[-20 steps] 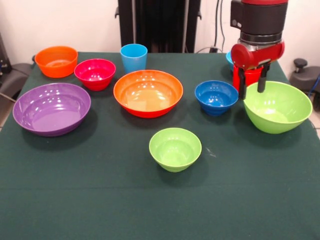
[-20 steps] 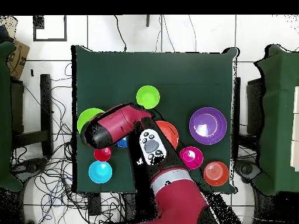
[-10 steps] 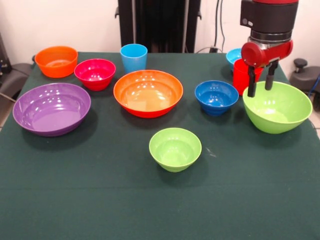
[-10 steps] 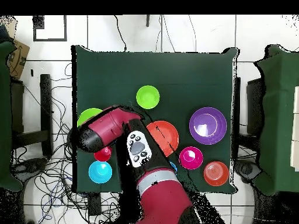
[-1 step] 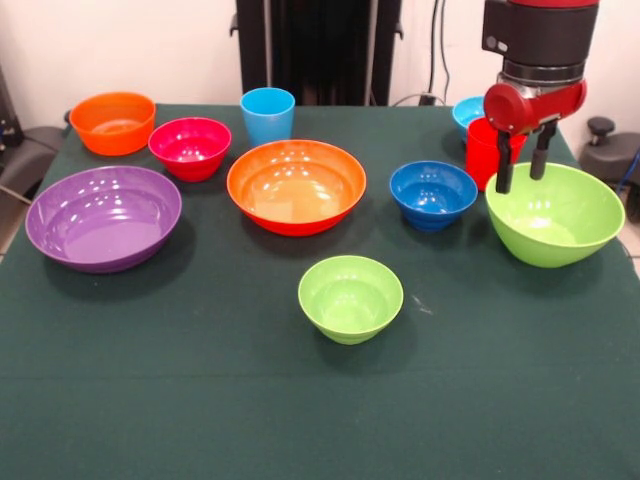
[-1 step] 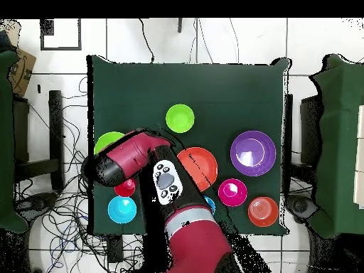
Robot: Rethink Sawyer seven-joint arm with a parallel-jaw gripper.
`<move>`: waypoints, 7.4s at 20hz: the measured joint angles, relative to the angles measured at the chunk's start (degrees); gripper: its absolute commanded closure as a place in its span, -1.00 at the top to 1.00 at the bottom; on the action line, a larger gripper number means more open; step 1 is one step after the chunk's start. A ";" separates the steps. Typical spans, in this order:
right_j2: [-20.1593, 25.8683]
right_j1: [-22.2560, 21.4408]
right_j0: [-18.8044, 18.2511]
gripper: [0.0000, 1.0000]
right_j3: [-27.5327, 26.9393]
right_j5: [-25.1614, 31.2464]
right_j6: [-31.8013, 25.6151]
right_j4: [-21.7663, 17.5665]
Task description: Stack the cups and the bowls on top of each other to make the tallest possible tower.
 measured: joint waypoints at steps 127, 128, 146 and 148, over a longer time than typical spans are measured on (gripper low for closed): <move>-7.76 7.48 3.15 -1.00 -0.04 -14.26 0.00 -3.57; -7.77 7.48 3.15 -1.00 -0.04 -14.26 0.00 -3.56; -3.14 -1.67 -3.06 -1.00 0.57 4.81 0.00 4.99; -2.69 -2.54 -3.94 -1.00 0.60 5.56 0.00 5.24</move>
